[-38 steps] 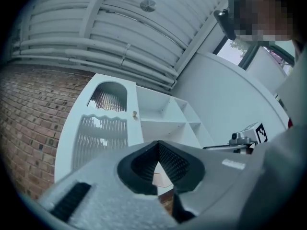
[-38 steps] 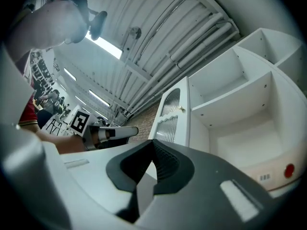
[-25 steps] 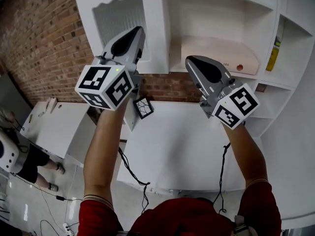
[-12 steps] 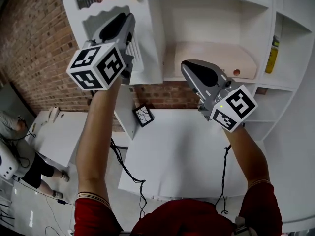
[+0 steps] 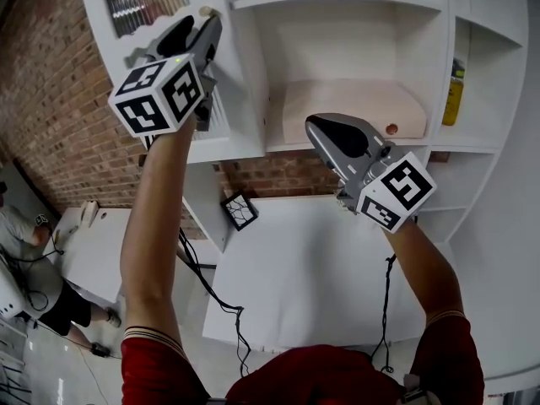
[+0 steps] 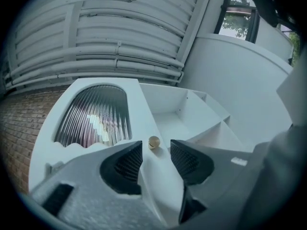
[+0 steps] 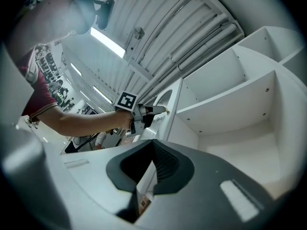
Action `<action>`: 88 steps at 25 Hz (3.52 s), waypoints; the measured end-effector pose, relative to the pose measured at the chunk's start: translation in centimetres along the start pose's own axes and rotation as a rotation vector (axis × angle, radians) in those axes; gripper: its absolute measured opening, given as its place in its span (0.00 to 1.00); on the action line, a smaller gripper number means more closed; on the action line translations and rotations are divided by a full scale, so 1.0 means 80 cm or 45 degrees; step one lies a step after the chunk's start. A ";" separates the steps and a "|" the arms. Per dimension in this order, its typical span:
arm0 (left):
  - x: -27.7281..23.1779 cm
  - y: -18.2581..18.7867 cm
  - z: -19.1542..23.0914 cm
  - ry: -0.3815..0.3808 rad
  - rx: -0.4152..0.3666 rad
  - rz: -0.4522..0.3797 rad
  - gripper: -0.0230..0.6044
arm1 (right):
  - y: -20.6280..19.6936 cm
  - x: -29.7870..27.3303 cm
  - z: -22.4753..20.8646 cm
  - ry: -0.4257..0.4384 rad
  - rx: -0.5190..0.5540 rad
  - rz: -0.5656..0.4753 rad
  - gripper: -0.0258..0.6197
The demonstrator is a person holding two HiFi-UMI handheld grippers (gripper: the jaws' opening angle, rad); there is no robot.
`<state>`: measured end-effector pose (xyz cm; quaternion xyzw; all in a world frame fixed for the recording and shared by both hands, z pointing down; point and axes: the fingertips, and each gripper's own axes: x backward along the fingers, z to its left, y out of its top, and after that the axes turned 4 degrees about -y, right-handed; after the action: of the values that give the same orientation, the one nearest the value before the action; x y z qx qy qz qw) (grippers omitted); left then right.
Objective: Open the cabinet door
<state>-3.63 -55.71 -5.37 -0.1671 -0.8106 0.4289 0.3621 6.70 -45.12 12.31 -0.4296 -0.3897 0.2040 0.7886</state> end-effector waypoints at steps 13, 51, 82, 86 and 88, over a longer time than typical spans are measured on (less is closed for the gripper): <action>-0.029 -0.003 0.007 0.061 -0.116 0.055 0.29 | -0.013 0.025 -0.026 -0.051 -0.014 0.022 0.06; 0.051 0.049 -0.005 -0.001 -0.144 -0.016 0.16 | 0.003 0.035 0.004 -0.021 -0.088 0.016 0.06; 0.266 0.145 0.065 -0.201 0.118 -0.128 0.19 | 0.034 -0.049 0.174 0.143 -0.143 -0.038 0.06; 0.269 0.141 0.073 -0.194 0.114 -0.118 0.19 | 0.026 -0.048 0.179 0.140 -0.155 -0.032 0.06; 0.269 0.138 0.077 -0.188 0.127 -0.128 0.19 | 0.021 -0.043 0.173 0.128 -0.160 -0.026 0.06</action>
<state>-23.22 -40.42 -7.10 -0.0760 -0.8201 0.4610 0.3304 -6.31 -39.29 13.94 -0.4840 -0.3659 0.1492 0.7808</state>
